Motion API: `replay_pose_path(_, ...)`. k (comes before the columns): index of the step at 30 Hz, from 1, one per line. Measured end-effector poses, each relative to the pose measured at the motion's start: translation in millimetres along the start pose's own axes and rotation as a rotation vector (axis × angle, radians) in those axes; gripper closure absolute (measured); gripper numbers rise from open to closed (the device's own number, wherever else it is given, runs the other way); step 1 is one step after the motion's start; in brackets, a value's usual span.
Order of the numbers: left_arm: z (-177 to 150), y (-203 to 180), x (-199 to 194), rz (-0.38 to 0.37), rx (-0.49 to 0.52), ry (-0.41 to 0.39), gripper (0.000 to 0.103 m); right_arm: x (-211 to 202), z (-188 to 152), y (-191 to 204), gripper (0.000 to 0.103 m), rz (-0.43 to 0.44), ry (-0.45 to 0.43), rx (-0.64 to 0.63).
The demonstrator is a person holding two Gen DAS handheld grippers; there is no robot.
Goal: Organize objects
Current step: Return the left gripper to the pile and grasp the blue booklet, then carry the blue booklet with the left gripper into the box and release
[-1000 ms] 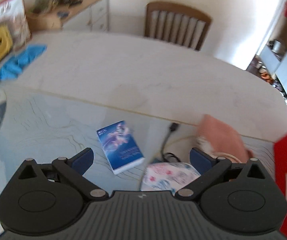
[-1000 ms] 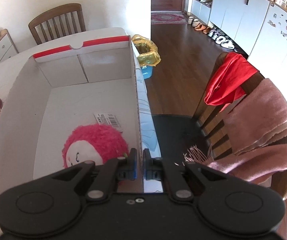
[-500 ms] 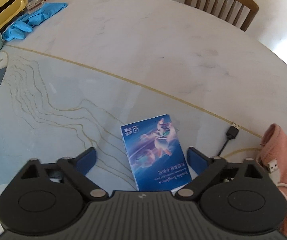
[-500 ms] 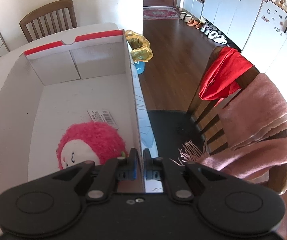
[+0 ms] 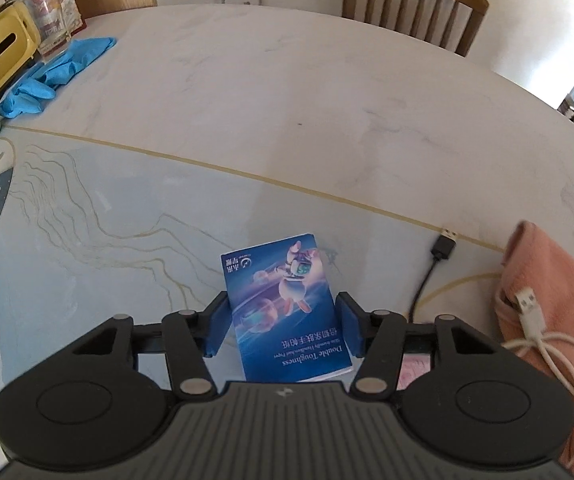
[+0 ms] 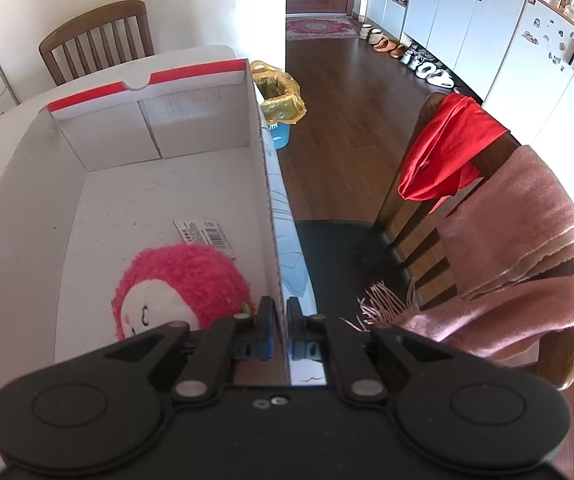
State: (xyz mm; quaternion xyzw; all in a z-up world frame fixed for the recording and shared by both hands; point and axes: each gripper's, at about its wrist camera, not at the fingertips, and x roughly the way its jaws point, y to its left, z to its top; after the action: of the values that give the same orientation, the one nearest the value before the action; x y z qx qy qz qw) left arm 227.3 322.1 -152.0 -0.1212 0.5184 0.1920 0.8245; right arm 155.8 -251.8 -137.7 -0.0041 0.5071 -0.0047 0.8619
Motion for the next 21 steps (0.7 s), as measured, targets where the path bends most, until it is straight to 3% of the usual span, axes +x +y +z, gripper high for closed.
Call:
replay_pose_path(10, -17.8, -7.9, -57.1, -0.066, 0.084, -0.032, 0.048, 0.6, -0.8, -1.6, 0.098, 0.018, -0.004, 0.0)
replay_pose_path(21, -43.2, -78.6, -147.6, -0.229, 0.325, -0.126, 0.048, 0.0, -1.1, -3.4, 0.099, 0.039, -0.004, -0.004)
